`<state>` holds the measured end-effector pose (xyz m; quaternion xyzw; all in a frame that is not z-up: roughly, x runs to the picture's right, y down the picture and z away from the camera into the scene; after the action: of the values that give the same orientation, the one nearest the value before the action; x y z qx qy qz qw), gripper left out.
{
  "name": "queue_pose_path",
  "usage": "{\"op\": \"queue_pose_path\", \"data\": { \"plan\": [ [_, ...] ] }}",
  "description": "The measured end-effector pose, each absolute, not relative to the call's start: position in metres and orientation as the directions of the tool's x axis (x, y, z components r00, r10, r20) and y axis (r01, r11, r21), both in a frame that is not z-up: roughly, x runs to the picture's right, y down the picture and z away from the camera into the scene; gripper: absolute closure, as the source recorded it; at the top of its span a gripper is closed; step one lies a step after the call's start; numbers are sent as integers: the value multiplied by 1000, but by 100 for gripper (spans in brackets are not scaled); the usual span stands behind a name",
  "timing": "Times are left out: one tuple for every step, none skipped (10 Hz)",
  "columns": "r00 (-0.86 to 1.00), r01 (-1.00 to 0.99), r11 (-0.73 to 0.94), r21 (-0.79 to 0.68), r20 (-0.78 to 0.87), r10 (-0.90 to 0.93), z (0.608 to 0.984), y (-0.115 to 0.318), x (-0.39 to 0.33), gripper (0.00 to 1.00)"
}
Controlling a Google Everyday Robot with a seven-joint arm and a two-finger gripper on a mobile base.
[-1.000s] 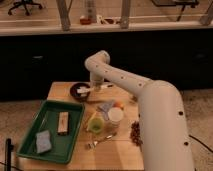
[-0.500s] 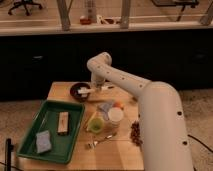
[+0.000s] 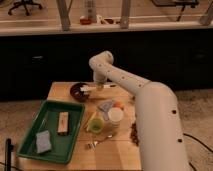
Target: Wipe purple bowl with brush
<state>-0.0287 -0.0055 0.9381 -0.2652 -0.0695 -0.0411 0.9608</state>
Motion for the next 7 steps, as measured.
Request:
{"op": "queue_pose_path", "data": {
  "plan": [
    [988,109,857,-504,152,-36,942,-10,-27,100],
    [988,107,858,-503,150,-36,946,-14,-27,100],
    [987,117,857,-502,156,-43,950,-17,-34,100],
    [985,129,856,-501,165,-52,952,-19,-42,100],
    [981,149,854,-499,180,-66,954,-21,-54,100],
    [980,164,850,-500,184,-80,954,-22,-58,100],
    [976,186,847,-498,195,-99,955,-23,-65,100]
  ]
}}
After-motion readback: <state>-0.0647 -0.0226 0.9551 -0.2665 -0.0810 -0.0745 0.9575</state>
